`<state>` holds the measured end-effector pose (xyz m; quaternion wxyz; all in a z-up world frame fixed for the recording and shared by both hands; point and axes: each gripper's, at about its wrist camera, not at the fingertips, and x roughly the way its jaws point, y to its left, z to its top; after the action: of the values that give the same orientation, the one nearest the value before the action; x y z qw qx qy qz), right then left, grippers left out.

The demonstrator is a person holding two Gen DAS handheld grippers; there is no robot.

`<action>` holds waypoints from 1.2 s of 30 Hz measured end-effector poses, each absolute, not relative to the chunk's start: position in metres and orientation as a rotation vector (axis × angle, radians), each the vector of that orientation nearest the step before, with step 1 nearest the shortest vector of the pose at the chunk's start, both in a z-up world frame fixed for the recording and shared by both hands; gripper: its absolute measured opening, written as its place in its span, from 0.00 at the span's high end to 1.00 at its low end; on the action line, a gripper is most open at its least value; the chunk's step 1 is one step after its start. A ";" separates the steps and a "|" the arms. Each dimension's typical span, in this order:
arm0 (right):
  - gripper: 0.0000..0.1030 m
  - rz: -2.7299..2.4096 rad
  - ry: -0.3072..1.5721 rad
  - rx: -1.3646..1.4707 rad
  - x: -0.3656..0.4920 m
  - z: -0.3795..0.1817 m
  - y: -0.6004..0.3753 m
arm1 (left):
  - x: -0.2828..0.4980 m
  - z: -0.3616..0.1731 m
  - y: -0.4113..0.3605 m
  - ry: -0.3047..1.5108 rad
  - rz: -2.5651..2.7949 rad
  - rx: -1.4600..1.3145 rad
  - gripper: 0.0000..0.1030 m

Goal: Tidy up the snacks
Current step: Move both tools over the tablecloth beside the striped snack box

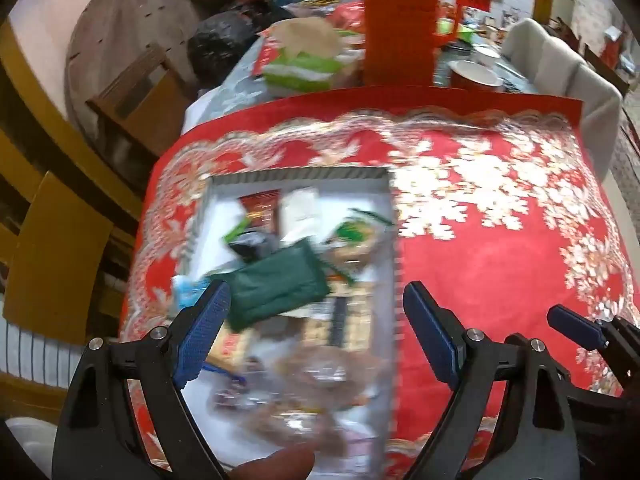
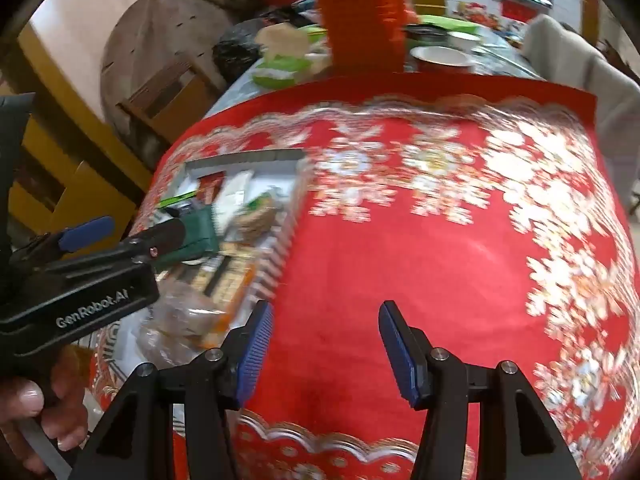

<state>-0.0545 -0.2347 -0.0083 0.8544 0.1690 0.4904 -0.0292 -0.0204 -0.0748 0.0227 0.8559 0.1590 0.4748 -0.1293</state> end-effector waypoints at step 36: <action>0.48 -0.251 1.048 0.480 -0.147 -0.031 -0.338 | -0.076 -0.002 -0.203 1.016 -0.450 0.464 0.14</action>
<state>-0.1469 -0.3379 -0.0309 0.8311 0.2264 0.4939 -0.1184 -0.0759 -0.2029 -0.0023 0.8243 0.2181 0.4777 -0.2116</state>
